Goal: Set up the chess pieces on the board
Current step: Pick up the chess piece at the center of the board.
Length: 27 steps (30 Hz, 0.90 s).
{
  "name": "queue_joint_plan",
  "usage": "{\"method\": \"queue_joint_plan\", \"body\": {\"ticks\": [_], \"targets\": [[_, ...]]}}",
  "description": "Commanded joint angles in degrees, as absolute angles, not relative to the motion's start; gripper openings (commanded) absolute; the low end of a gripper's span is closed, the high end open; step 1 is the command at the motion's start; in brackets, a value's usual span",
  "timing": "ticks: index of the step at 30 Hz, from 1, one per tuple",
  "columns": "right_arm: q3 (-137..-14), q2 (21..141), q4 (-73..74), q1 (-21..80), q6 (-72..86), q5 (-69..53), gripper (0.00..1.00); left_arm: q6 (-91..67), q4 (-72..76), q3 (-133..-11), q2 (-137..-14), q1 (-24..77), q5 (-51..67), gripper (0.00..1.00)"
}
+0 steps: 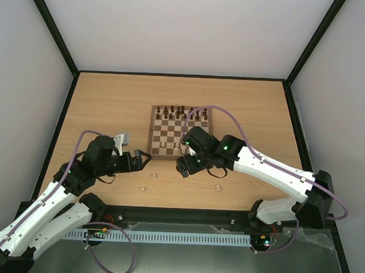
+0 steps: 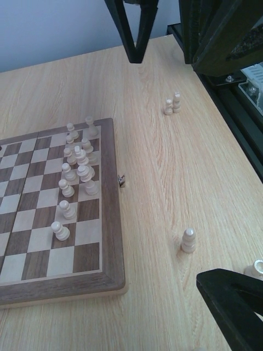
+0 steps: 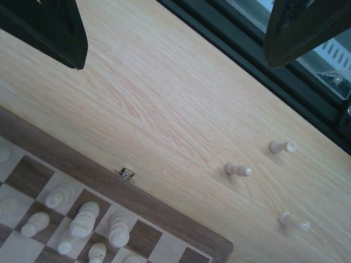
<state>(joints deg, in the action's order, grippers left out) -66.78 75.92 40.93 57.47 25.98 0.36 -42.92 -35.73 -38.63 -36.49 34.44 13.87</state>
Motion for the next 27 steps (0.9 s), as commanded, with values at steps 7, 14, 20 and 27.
{"method": "queue_joint_plan", "body": {"ticks": [7,14,20,27], "targets": [[-62.00,76.89,37.10,61.98,27.58,-0.43,0.76,-46.05,-31.86,-37.90,-28.74,34.51,9.85,0.99],[-65.03,85.62,33.89,65.10,26.46,1.89,0.65,-47.95,-27.39,-35.78,-24.16,34.45,9.22,0.99],[-70.77,95.10,33.06,65.31,25.11,3.30,0.59,-48.36,-28.75,-35.24,-19.83,34.46,8.90,0.99],[-77.58,104.16,32.43,66.45,24.14,1.24,0.53,-48.87,-33.68,-36.78,-13.23,34.46,8.01,0.99]]}}
